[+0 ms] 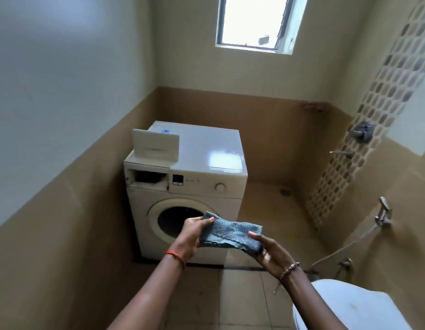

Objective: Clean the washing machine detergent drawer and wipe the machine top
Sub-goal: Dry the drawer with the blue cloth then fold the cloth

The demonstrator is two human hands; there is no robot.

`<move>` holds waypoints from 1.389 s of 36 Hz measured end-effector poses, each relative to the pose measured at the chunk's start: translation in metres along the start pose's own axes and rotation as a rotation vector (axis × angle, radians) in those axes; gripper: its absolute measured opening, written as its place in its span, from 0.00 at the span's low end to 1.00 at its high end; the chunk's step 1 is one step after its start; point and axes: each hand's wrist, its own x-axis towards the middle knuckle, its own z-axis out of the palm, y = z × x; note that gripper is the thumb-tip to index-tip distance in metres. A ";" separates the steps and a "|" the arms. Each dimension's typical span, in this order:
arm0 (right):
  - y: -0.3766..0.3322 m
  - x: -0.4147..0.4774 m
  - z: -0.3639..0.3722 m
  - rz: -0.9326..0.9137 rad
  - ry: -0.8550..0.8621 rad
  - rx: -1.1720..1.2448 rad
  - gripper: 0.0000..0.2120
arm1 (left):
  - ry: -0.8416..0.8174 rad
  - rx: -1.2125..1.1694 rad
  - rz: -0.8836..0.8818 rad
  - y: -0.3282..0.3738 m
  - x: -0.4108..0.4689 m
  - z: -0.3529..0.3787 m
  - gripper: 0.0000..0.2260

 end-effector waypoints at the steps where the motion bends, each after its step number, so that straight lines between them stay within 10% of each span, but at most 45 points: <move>1: -0.003 0.015 0.014 0.007 -0.044 -0.021 0.34 | 0.018 -0.020 0.001 0.009 0.010 -0.014 0.05; 11: -0.019 0.185 0.079 0.063 -0.450 0.036 0.40 | 0.074 -0.004 0.022 0.097 0.111 -0.115 0.04; 21: -0.038 0.315 0.156 0.211 -0.444 0.064 0.24 | 0.012 0.008 0.058 0.181 0.195 -0.165 0.06; 33: -0.025 0.410 0.223 0.271 -0.601 0.084 0.33 | 0.027 0.212 0.052 0.241 0.297 -0.237 0.09; 39: -0.030 0.464 0.261 0.119 -0.527 -0.041 0.42 | 0.376 0.334 0.320 0.282 0.347 -0.270 0.13; 44: -0.044 0.503 0.310 -0.259 -0.327 -0.453 0.40 | 0.383 0.218 0.288 0.305 0.393 -0.306 0.20; 50: -0.010 0.563 0.335 -0.938 -0.196 -1.733 0.44 | 0.223 0.260 0.184 0.314 0.427 -0.318 0.25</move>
